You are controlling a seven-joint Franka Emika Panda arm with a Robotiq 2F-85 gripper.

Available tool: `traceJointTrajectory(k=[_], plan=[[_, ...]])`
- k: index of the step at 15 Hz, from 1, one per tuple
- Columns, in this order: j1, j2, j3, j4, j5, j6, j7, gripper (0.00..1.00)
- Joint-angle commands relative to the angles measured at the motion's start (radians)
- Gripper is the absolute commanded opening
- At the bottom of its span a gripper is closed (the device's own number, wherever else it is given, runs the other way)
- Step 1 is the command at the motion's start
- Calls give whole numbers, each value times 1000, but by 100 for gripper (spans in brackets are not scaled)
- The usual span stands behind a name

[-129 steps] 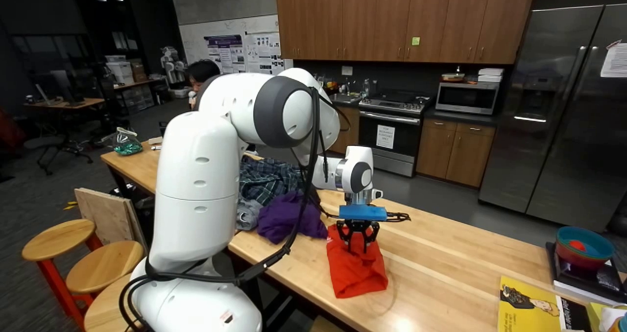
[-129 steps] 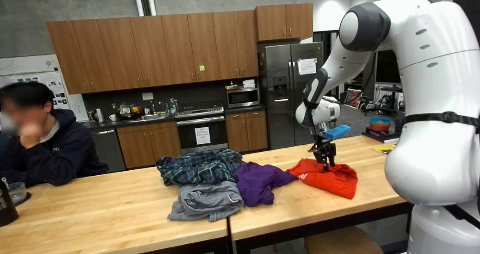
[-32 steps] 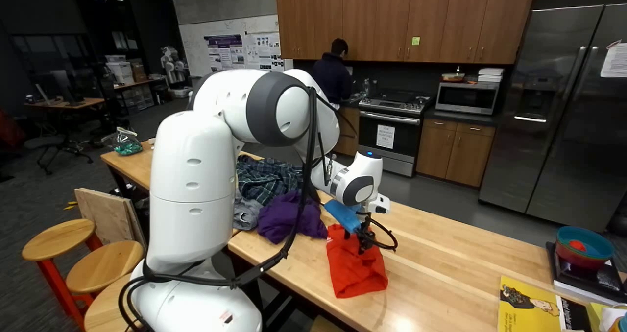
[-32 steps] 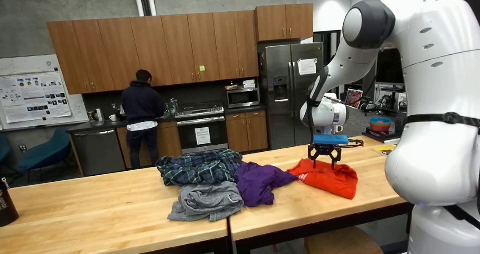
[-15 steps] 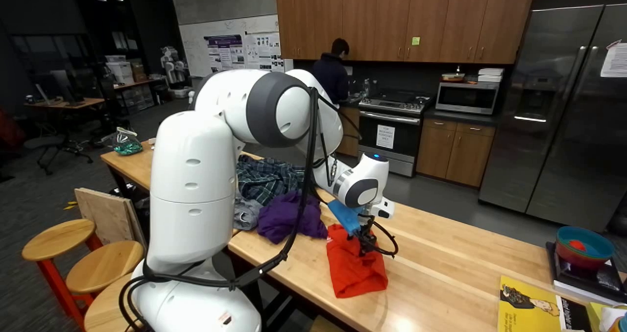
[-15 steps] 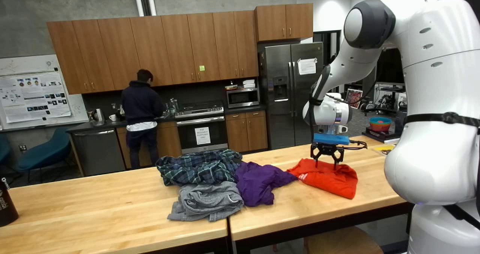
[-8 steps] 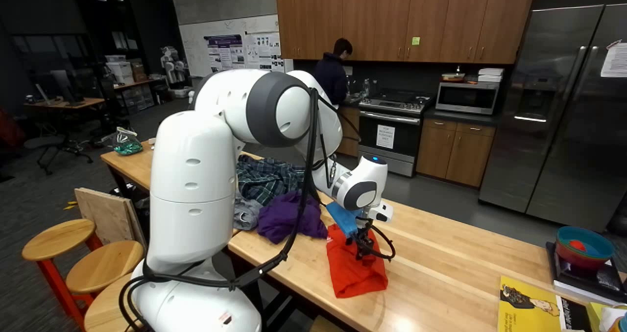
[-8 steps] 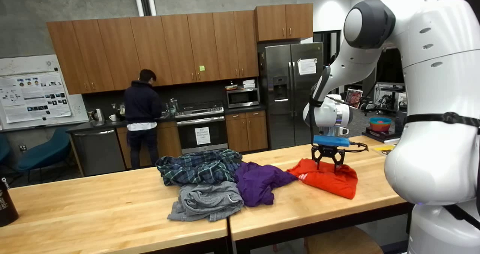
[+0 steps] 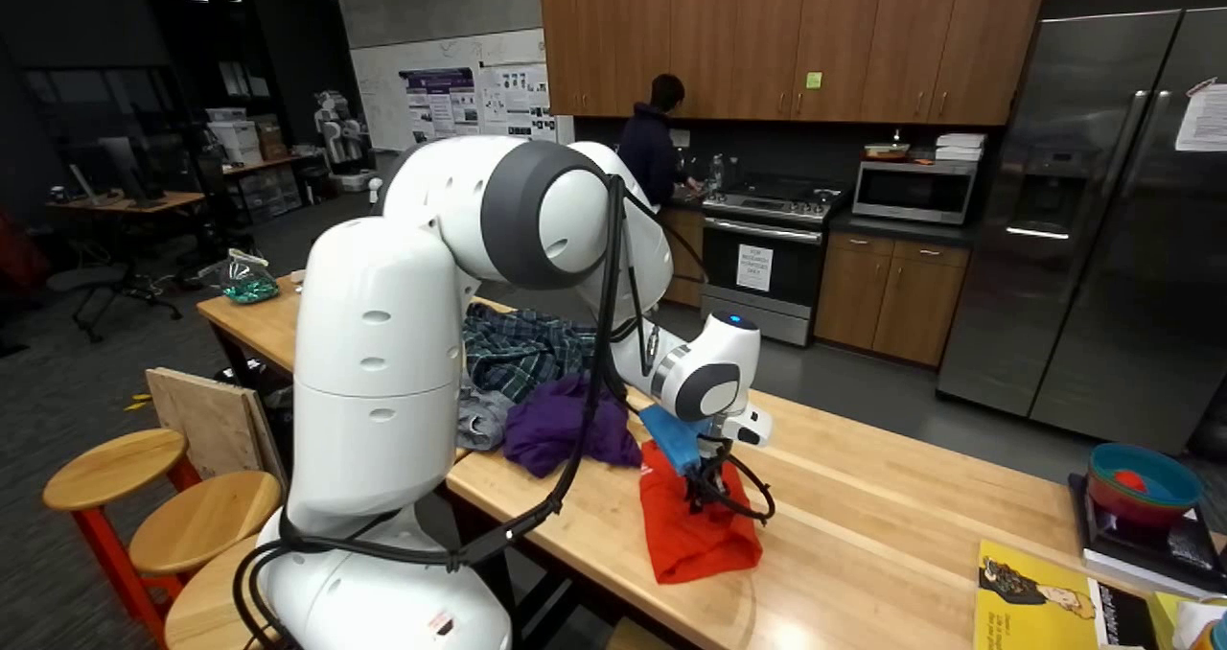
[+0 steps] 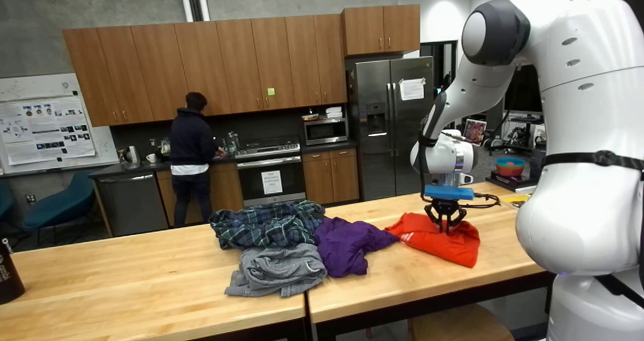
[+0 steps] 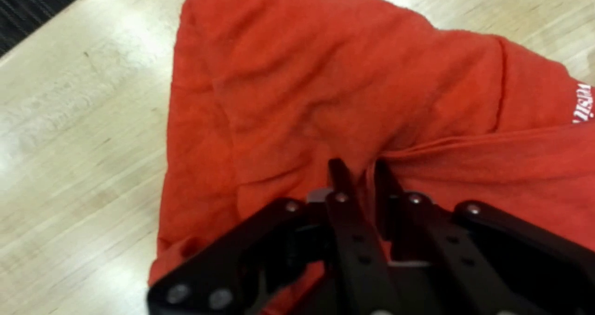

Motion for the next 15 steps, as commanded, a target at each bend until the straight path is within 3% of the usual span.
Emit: traceJointTrajectory(k=[1,3,4,6,15], plan=[[13,-24,-14,-13,-26,-9,24,0],[16,-28,-14,-15,-36,-8,24,0],[19,-29,-15,-16,-48,-7,28,26],[24,-30,-17,-17,-66,-6,34,33],[44,-31,-44,-23,-196,66,72,93]])
